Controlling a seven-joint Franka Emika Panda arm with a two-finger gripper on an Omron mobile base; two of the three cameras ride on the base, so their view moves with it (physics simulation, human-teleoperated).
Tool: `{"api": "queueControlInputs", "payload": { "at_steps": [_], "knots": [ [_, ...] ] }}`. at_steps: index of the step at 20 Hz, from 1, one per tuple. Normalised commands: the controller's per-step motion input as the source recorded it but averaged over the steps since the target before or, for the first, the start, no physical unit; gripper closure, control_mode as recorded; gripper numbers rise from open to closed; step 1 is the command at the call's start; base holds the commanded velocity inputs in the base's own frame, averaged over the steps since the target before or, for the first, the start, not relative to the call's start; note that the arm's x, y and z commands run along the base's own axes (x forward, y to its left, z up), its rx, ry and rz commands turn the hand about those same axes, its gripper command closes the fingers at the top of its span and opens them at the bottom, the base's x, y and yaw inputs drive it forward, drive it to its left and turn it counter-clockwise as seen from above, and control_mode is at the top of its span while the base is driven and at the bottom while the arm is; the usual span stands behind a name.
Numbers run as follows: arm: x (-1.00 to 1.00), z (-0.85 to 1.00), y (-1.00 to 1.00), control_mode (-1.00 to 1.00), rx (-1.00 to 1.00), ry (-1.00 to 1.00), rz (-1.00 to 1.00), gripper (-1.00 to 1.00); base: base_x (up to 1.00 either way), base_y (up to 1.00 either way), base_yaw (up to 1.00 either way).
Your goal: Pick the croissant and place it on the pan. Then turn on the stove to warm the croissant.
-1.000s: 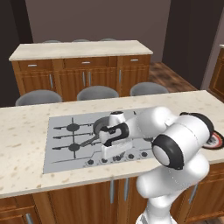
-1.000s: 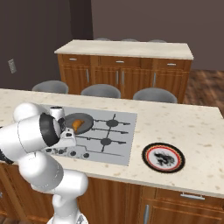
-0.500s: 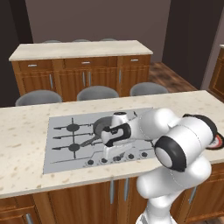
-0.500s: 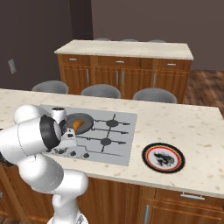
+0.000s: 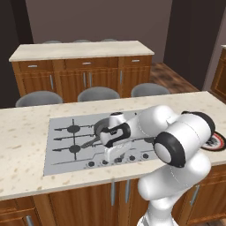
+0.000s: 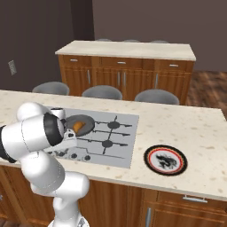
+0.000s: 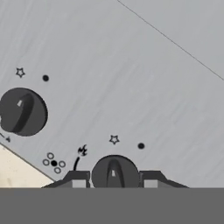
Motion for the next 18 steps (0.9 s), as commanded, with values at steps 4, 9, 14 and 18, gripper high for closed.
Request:
{"api": "queueControlInputs", "payload": {
  "at_steps": [4, 9, 14, 18],
  "knots": [
    [-0.27, -0.51, 0.00, -1.00, 0.06, 0.00, 0.44, 1.00, 0.00, 0.00, 0.00],
    [-0.25, -0.54, -0.04, -1.00, 0.12, -0.01, 0.44, 1.00, 0.00, 0.00, 0.00],
    [-0.13, -0.57, -0.21, -1.00, 0.25, -0.09, 0.39, 1.00, 0.00, 0.00, 0.00],
    [-0.12, -0.62, -0.15, -1.00, 0.25, -0.08, 0.39, 1.00, 0.00, 0.00, 0.00]
  ]
}}
